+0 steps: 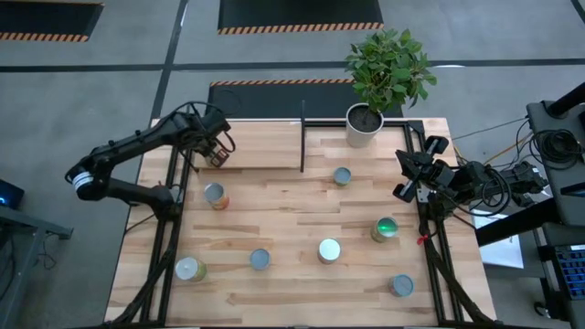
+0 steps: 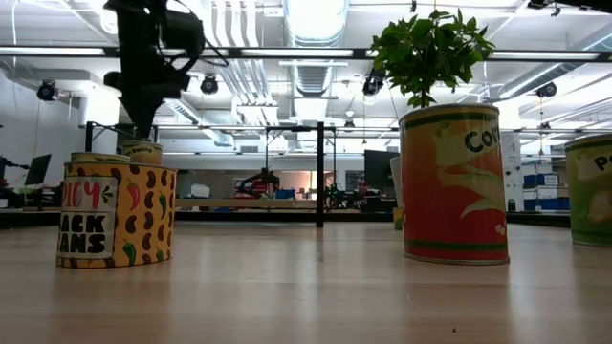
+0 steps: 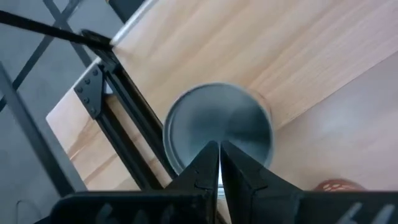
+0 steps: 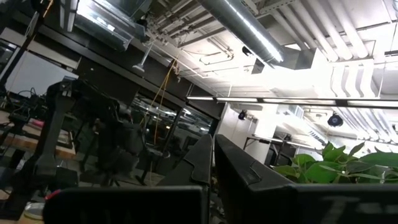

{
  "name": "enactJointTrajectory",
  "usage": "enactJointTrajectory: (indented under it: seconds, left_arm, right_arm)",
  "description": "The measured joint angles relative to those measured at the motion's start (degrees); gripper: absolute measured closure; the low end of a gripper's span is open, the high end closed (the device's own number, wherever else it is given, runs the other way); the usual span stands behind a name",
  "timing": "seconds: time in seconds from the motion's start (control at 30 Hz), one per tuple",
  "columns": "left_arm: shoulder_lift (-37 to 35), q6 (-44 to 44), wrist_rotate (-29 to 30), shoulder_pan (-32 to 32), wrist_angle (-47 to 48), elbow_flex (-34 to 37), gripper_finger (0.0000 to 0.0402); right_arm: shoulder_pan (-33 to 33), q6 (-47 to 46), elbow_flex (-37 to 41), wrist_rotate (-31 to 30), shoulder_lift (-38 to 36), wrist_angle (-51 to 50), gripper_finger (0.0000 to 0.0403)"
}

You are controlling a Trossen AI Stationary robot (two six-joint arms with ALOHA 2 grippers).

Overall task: Pick and place cans onto a shelf
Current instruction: Put the orange green beans can on the shelf, then put the right orange corn can on the shelf

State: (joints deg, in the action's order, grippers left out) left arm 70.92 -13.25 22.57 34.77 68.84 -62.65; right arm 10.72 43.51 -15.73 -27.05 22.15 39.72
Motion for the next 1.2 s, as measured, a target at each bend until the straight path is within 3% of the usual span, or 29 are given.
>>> enactJointTrajectory:
  seconds: [0.2, 0.43, 0.6, 0.73, 0.93, 1.1, 1.2]
  left_arm:
    - [-6.5, -3.9, 0.0, -9.1, -3.4, -1.3, 0.0402]
    - [-16.5, -5.4, 4.4, -34.3, -23.8, 5.5, 0.0402]
    - [-21.2, 6.1, 13.1, -53.9, -47.4, 16.3, 0.0402]
    - [-23.2, 18.0, 17.4, -64.3, -62.1, 23.0, 0.0402]
    - [-26.1, 24.4, 21.6, -68.1, -66.0, 24.0, 0.0402]
    - [-27.4, 23.2, 21.5, -68.1, -65.8, 24.0, 0.0402]
    - [-27.5, 21.8, 21.4, -68.1, -65.8, 24.0, 0.0402]
  right_arm:
    - [0.0, -0.4, 0.0, 0.0, 0.0, 0.0, 0.0394]
    - [0.0, -1.6, 0.0, 0.0, 0.0, -0.1, 0.0394]
    - [0.0, -6.6, 0.0, 0.1, 0.1, -1.8, 0.0394]
    - [0.0, -11.6, 0.0, 0.1, 0.1, -1.7, 0.0394]
    - [0.0, -19.9, 0.0, 0.8, 0.1, 0.4, 0.0394]
    - [0.0, -36.0, -0.2, 9.8, 2.0, -0.2, 0.0394]
    - [0.2, -43.9, -3.4, 11.4, 4.8, -6.9, 0.0394]
